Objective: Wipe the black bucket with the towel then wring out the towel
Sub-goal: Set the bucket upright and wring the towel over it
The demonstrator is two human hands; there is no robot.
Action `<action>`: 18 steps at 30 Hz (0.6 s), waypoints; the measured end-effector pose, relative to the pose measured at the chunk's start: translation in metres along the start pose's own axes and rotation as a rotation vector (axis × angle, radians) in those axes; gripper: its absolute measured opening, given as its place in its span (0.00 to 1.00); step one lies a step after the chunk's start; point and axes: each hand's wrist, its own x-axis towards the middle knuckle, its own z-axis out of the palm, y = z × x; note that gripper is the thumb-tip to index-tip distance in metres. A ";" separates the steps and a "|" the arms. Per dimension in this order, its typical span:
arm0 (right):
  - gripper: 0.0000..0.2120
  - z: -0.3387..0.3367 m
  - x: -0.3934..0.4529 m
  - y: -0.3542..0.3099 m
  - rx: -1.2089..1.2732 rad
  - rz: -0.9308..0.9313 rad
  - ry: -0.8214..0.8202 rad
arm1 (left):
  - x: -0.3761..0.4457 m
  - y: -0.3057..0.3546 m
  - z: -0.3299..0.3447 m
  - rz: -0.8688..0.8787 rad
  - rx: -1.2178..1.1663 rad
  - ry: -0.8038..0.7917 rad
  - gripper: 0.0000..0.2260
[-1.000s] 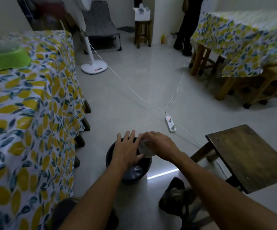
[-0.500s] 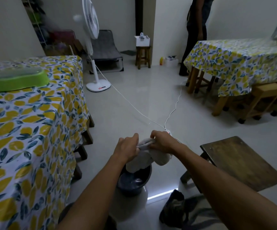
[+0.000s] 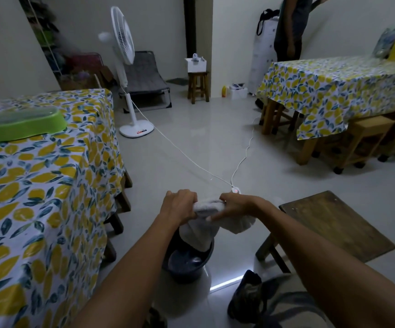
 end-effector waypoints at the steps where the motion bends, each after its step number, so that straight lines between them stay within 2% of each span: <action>1: 0.36 -0.002 -0.003 -0.001 0.039 -0.003 -0.016 | 0.000 0.001 -0.001 0.007 0.021 0.011 0.13; 5: 0.34 -0.012 -0.011 -0.003 0.149 -0.036 -0.034 | 0.001 0.000 -0.005 0.026 0.134 0.032 0.16; 7: 0.27 -0.017 -0.012 -0.003 0.210 -0.041 -0.024 | 0.001 -0.001 -0.007 0.036 0.194 0.038 0.17; 11: 0.14 -0.022 -0.012 -0.008 0.200 -0.084 -0.045 | 0.001 0.000 -0.013 0.006 0.287 0.023 0.12; 15: 0.14 -0.029 -0.011 -0.014 0.037 -0.116 -0.046 | -0.002 -0.005 -0.019 -0.054 0.327 0.002 0.12; 18: 0.15 -0.038 -0.012 -0.018 0.042 -0.141 0.071 | -0.003 -0.013 -0.024 -0.061 0.266 -0.029 0.12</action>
